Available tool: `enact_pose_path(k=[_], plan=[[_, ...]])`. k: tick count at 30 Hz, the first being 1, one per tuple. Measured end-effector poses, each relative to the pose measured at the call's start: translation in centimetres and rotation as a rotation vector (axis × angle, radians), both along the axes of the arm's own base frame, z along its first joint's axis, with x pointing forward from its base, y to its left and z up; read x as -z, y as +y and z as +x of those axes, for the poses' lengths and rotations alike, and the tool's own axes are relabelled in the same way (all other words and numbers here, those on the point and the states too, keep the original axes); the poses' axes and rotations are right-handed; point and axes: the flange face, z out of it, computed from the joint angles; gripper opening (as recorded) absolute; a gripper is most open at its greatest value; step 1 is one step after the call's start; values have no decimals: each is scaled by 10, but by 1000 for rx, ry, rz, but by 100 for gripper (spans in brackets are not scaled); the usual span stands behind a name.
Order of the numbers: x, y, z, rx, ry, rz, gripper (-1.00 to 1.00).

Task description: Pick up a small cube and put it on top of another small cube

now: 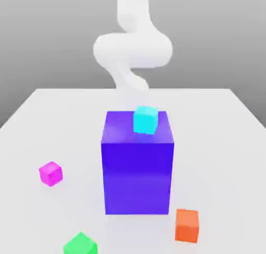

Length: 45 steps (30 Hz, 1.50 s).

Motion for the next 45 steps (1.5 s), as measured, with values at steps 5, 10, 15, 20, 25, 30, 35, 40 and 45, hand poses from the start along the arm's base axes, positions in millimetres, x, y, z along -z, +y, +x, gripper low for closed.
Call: enact_pose_path(k=[5, 10, 15, 20, 25, 30, 35, 40, 45], plan=[[96, -59, 34, 129, 146, -18, 0], [193, -121, 36, 246, 287, -2, 0], [288, -176, 7, 354, 423, 47, 0], [375, -213, -44, 453, 547, 128, 0], [451, -228, -110, 547, 652, 241, 0], [499, -227, -130, 574, 682, 282, 0], [539, -225, -132, 571, 687, 281, -100], [539, -225, -132, 571, 687, 281, -100], [517, -226, -130, 572, 684, 283, -100]])
